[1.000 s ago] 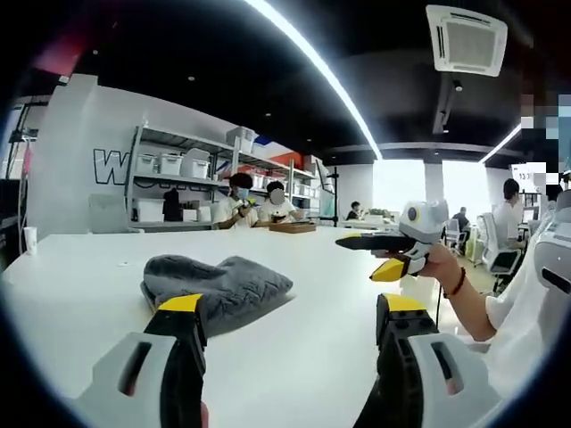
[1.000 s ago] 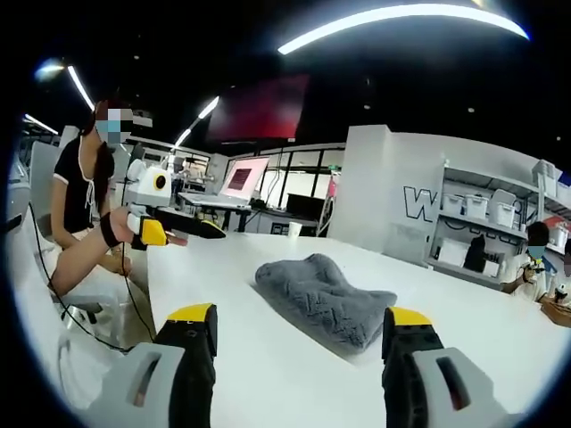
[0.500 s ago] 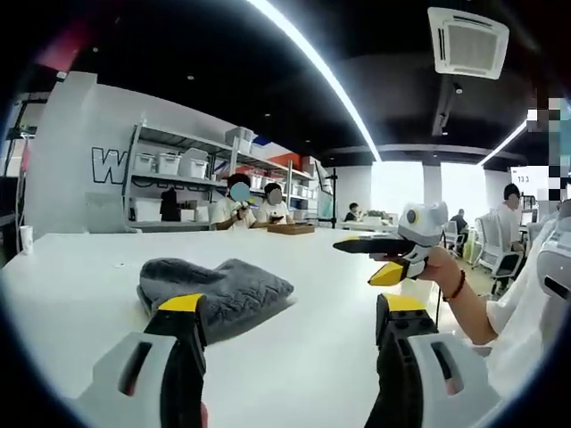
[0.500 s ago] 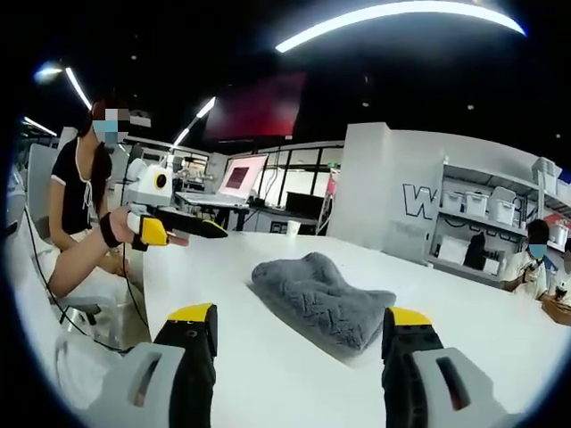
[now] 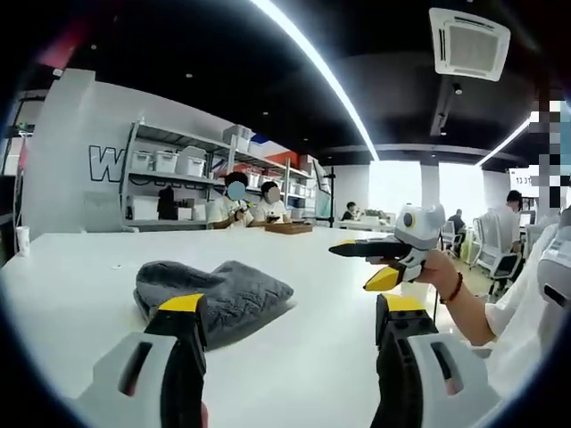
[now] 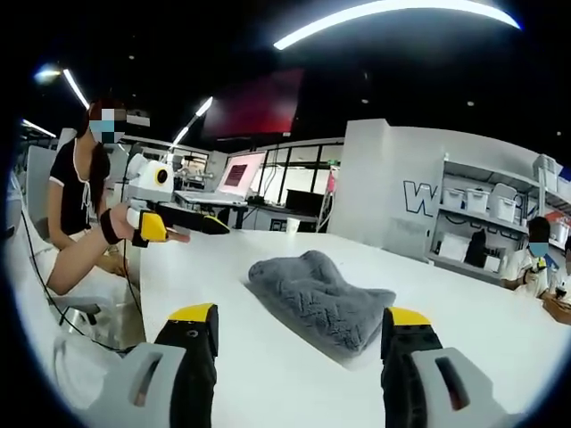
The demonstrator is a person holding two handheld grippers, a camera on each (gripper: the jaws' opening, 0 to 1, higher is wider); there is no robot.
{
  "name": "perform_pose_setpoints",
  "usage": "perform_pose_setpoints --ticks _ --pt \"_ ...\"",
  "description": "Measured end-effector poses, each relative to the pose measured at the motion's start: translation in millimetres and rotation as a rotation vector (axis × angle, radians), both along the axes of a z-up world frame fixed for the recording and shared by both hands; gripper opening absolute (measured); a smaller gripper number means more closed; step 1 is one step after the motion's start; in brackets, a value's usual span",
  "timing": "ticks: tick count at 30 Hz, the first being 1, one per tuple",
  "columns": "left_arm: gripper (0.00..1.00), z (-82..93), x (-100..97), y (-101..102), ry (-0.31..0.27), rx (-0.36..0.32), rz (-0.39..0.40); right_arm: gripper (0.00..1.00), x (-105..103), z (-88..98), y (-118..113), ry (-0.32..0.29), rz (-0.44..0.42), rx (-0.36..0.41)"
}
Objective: Open the folded towel by lifting each exposed corner and separating the folded layers until the towel lies flat within the target outline without major curled edges
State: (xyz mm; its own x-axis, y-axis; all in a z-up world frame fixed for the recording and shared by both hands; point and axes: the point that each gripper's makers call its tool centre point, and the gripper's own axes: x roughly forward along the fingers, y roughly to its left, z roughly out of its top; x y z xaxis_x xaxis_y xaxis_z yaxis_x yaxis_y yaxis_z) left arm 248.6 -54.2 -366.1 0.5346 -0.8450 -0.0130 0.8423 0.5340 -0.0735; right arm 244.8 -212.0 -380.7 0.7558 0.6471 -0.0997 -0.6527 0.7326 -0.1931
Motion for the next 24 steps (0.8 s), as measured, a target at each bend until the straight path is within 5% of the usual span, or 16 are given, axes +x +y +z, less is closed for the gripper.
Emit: perform_pose_setpoints --ticks 24 --pt "0.75 -4.5 19.4 -1.4 -0.002 0.023 0.036 0.71 17.5 -5.9 -4.1 0.027 -0.004 0.003"
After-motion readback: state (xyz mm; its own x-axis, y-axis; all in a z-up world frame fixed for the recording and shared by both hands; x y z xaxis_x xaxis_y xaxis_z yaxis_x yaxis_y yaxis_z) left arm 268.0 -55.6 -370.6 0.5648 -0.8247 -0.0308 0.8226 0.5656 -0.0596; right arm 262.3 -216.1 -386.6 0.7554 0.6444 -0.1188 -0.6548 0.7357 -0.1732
